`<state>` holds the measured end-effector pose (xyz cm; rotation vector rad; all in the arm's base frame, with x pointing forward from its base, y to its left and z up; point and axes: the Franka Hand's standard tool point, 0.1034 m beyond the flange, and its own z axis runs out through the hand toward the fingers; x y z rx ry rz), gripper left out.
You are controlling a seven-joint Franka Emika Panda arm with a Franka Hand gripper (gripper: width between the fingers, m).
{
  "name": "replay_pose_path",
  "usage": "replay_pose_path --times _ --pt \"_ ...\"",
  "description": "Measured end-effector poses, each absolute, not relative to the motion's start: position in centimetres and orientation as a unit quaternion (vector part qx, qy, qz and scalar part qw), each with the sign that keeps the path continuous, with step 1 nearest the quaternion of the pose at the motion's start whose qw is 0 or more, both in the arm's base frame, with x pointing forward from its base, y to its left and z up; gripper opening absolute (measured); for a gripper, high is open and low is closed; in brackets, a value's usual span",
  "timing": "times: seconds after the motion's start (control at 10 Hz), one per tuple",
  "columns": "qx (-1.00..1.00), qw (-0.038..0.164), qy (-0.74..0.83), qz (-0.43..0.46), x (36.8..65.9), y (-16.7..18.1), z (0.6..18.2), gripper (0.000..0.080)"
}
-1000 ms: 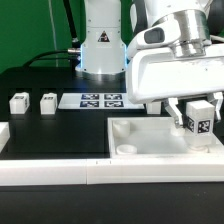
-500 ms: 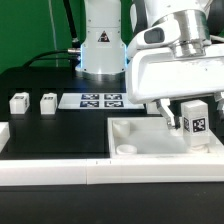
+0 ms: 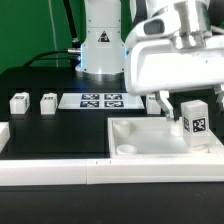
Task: Assemble square table
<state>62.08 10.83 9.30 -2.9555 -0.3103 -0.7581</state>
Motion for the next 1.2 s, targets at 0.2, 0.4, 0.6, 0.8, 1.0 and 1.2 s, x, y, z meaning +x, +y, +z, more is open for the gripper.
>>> replay_pose_path --times 0.2,0.4,0.6,0.8,1.0,1.2 --pt "-0.971 0.039 -0.098 -0.216 62.1 10.3 9.2 0.0649" --pt "-0.986 0.049 -0.097 -0.122 61.1 11.1 8.4 0.0649" --pt "-0.993 0.057 -0.087 -0.046 61.2 11.6 8.3 0.0649" --pt "-0.995 0.063 -0.074 0.006 61.9 12.7 8.4 0.0649" --pt "-0.996 0.063 -0.065 0.003 61.8 12.7 8.2 0.0515" --pt "-0.996 0.060 -0.062 0.003 61.9 12.2 8.2 0.0304"
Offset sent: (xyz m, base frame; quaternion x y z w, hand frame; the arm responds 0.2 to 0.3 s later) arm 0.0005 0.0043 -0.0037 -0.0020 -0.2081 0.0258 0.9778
